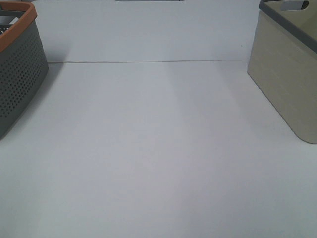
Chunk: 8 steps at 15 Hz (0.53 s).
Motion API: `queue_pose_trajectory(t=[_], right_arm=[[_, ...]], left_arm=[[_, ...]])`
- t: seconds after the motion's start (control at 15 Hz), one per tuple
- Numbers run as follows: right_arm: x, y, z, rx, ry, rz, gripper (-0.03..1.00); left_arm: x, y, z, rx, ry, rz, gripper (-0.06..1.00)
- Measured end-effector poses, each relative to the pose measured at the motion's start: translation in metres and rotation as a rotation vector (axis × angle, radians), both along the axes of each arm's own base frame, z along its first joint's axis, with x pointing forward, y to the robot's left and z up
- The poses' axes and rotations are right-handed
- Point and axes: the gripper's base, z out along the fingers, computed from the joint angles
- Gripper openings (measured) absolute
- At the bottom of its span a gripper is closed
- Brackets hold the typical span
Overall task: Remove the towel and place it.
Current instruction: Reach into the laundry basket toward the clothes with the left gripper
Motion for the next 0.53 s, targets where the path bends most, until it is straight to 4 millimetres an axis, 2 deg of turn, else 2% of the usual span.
queue_pose_trajectory(t=[0.53], right_arm=[[0.0,0.0,0.0,0.0,0.0,0.0,0.6]], left_arm=[[0.0,0.0,0.0,0.0,0.0,0.0,0.99]])
